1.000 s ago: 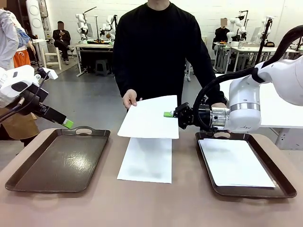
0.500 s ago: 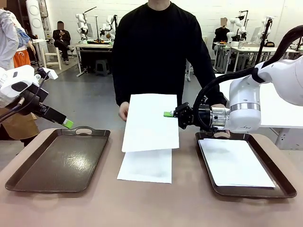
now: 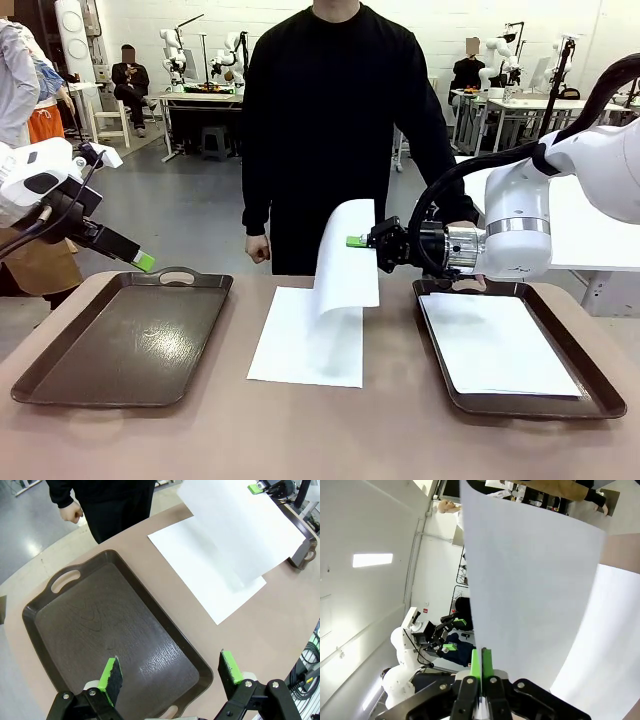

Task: Sort the A4 documents.
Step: Receive the A4 Paper, then place the A4 Paper in the designated Handle tray.

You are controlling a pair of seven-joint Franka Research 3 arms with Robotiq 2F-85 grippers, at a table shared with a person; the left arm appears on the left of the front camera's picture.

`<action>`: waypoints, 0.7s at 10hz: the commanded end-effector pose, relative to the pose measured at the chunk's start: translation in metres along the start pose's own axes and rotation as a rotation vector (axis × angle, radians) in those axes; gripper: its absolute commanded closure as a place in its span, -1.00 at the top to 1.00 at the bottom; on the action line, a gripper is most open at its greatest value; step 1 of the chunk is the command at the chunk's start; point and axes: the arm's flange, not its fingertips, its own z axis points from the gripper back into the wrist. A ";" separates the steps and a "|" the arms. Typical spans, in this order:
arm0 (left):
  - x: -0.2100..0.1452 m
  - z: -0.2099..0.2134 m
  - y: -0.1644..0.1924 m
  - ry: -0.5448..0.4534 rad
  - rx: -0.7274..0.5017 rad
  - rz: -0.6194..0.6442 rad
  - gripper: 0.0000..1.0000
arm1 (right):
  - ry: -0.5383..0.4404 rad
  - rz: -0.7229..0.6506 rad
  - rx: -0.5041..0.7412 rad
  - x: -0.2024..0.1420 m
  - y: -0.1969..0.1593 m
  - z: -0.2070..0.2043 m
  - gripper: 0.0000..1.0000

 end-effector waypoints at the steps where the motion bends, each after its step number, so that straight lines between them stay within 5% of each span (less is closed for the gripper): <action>1: -0.001 -0.001 0.002 -0.004 -0.008 0.002 1.00 | -0.002 0.003 -0.004 0.000 0.000 -0.001 -1.00; 7: -0.001 -0.001 0.002 -0.004 -0.008 0.002 1.00 | -0.002 0.003 -0.004 0.000 0.000 -0.001 -1.00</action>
